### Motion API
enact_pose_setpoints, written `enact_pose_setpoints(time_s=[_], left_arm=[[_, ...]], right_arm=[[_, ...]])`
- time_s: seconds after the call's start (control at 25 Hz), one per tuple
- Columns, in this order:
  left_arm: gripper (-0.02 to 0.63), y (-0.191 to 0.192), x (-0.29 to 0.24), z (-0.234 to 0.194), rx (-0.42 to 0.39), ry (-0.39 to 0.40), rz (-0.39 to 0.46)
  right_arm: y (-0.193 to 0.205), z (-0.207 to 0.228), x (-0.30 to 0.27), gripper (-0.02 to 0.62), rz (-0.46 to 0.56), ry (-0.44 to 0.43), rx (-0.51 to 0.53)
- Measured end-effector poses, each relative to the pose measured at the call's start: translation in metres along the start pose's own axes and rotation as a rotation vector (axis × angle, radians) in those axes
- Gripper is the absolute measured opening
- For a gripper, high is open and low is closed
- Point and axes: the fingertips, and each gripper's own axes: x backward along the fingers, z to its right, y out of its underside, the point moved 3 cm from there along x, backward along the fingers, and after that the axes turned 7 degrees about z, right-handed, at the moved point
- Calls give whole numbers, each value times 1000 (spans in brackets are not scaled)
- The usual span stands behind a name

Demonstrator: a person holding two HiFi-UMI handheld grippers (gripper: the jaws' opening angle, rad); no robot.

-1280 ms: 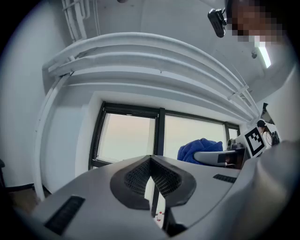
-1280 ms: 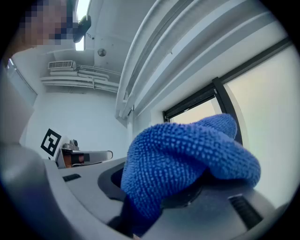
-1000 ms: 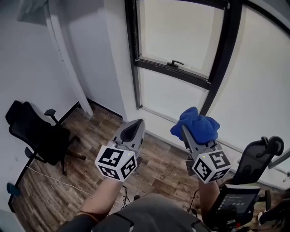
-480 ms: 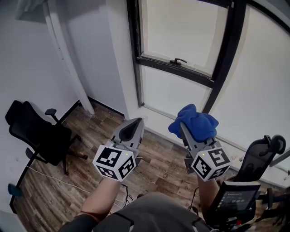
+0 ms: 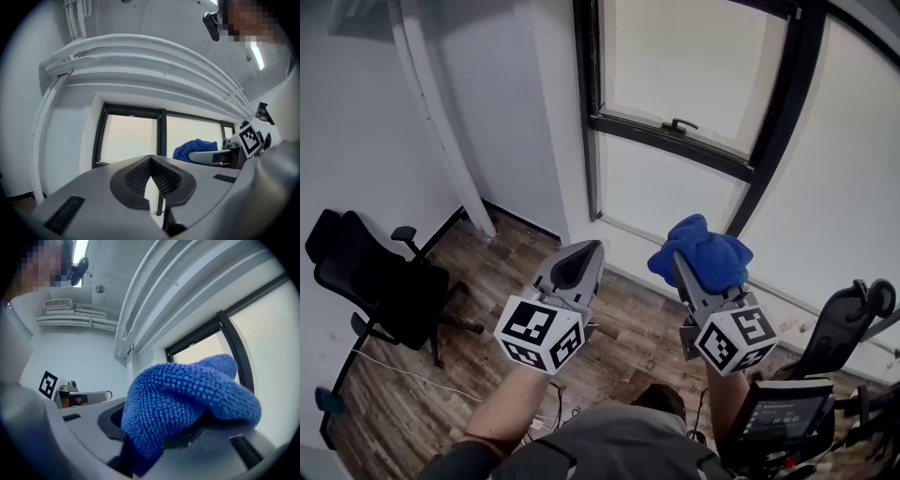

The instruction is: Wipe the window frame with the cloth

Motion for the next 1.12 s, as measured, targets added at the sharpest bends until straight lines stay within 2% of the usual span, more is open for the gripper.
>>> enact_pose_setpoints(time_s=[0.32,0.48,0.8,1.12], left_arm=[[5,13,-35,-41,16,3,-5],[5,12,-63,-69,-8,-16,-6],[5,8,-146,-112,-15,-65,4],[5,20,-223,-136,-27,-95,-7]], right_arm=[[10,16,-52,150,-11,-18,2],[14,34,-94,152,9,-38,-8],[9,93,-172,152,5,-100,-3],[10,160,-228,151,2,-129,-15]])
